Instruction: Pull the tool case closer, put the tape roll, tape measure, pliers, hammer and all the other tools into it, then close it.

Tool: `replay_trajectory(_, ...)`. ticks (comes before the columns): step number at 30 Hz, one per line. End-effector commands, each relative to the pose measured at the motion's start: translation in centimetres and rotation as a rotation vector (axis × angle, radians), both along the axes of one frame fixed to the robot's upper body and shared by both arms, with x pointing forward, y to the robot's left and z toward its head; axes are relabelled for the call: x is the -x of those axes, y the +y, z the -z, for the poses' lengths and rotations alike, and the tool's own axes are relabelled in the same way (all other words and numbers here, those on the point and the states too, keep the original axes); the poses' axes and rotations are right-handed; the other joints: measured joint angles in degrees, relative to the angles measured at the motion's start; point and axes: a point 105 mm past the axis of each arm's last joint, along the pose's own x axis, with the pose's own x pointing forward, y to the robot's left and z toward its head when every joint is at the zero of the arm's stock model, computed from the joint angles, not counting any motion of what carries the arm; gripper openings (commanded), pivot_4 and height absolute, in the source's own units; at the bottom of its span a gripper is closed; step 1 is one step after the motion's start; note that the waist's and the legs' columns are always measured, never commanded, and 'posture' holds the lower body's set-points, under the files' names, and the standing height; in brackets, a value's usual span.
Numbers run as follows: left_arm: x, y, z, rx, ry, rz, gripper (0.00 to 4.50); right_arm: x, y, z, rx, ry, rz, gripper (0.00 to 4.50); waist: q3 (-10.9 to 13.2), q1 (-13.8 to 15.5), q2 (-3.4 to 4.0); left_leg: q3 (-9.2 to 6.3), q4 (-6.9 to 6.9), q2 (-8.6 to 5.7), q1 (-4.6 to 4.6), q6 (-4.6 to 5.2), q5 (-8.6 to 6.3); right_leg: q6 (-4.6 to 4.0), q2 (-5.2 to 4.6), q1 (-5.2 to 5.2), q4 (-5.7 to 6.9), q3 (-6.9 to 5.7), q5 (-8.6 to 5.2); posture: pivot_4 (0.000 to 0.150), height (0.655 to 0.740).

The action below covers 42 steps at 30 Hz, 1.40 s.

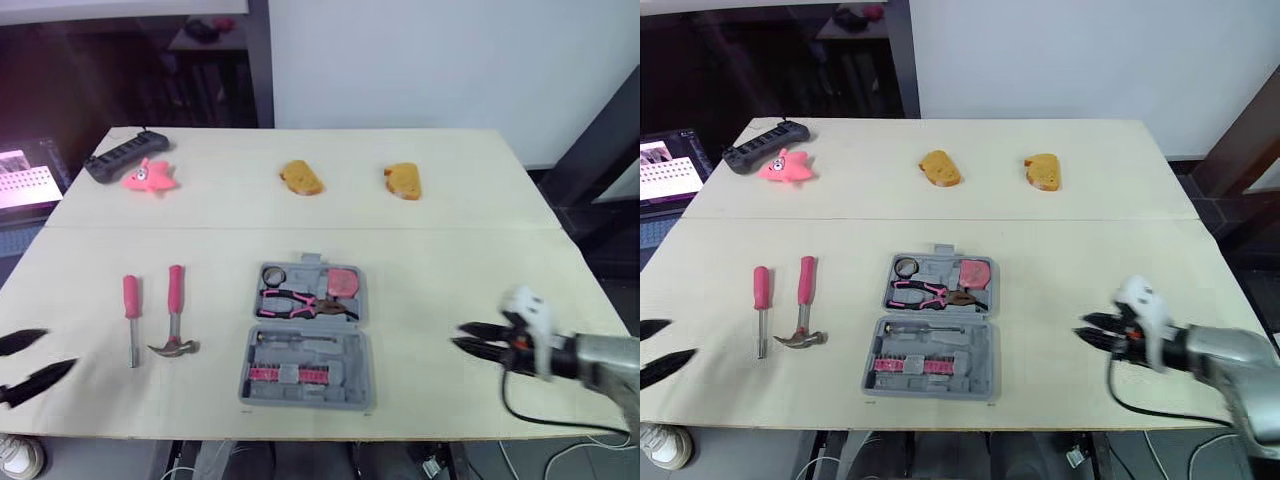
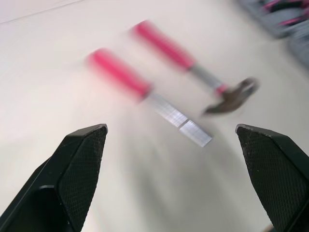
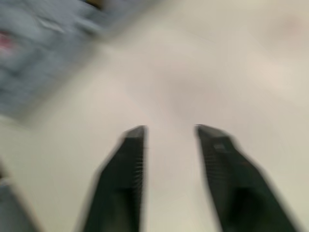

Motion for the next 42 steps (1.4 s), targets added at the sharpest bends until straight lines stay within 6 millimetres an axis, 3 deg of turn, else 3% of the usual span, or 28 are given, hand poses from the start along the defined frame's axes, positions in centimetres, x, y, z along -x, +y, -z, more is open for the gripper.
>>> replay_trajectory(1,0.6,2.0,-0.8,-0.018,-0.047,-0.077,4.5,1.0,-2.6,-1.1,0.033,-0.084,0.029,3.88,0.0,0.0,0.0,0.0,0.02,0.0,0.03,0.0,0.0,-0.02,0.0,0.03,0.02,0.0,0.01,0.15,0.74)
replay_trajectory(2,0.7,2.1,-0.7,-0.023,-0.048,-0.08,4.5,1.4,-3.0,-0.9,0.03,-0.08,0.035,4.46,0.0,0.1,-0.01,-0.01,0.02,0.0,0.04,0.0,0.0,-0.02,0.0,0.04,0.03,0.0,0.01,0.15,0.74)
replay_trajectory(11,0.1,1.8,0.0,-0.002,-0.046,-0.062,4.5,2.4,-4.1,-0.1,0.002,-0.112,0.077,4.48,0.0,0.0,0.01,-0.01,-0.02,0.01,0.01,-0.01,0.0,0.03,0.02,0.04,0.06,0.0,0.01,0.15,0.74)
replay_trajectory(19,-2.3,0.3,0.4,0.021,-0.098,-0.055,4.5,2.0,-2.1,-0.3,-0.049,-0.143,0.063,4.48,0.0,0.1,0.06,-0.02,0.01,0.0,0.02,-0.01,0.0,0.07,0.02,0.1,0.09,0.02,0.02,0.15,0.74)
replay_trajectory(23,-4.6,-2.9,0.4,0.137,-0.149,-0.064,4.5,1.1,0.2,-1.5,-0.07,-0.176,0.025,4.48,0.0,0.2,0.06,-0.06,0.09,0.0,0.01,-0.02,0.01,0.24,0.03,0.13,0.16,0.01,0.1,0.15,0.74)
replay_trajectory(26,-5.9,-5.0,1.5,0.108,-0.089,-0.157,4.5,0.4,3.1,-2.6,-0.103,-0.156,-0.067,4.48,-0.1,0.1,0.07,-0.07,0.15,0.0,0.03,-0.02,0.01,0.29,0.0,0.19,0.17,0.03,0.13,0.15,0.74)
replay_trajectory(30,-7.3,-9.5,1.0,0.189,-0.108,-0.174,4.5,-0.3,7.2,-4.5,-0.131,-0.177,-0.198,4.48,-0.1,0.2,0.06,-0.13,0.18,0.01,0.02,-0.02,0.01,0.33,0.04,0.18,0.2,0.02,0.16,0.15,0.74)
replay_trajectory(34,-7.4,-12.6,1.6,0.123,-0.034,-0.247,4.5,-0.2,11.5,-6.1,-0.185,-0.194,-0.334,4.48,-0.1,0.6,0.01,-0.16,0.21,0.0,0.0,-0.02,0.01,0.39,0.03,0.21,0.19,0.0,0.19,0.15,0.74)
replay_trajectory(39,-8.1,-14.3,1.8,0.16,0.015,-0.335,4.5,-0.2,12.9,-6.5,-0.192,-0.187,-0.375,4.48,-0.1,1.6,0.0,-0.18,0.24,-0.02,0.01,-0.02,0.01,0.4,0.04,0.21,0.18,0.0,0.2,0.15,0.74)
replay_trajectory(42,-9.2,-14.0,2.7,0.113,0.031,-0.394,4.5,-0.5,12.9,-6.2,-0.196,-0.18,-0.367,4.48,-0.1,1.9,0.0,-0.2,0.31,-0.04,0.0,-0.03,0.02,0.39,0.03,0.25,0.17,-0.03,0.2,0.15,0.74)
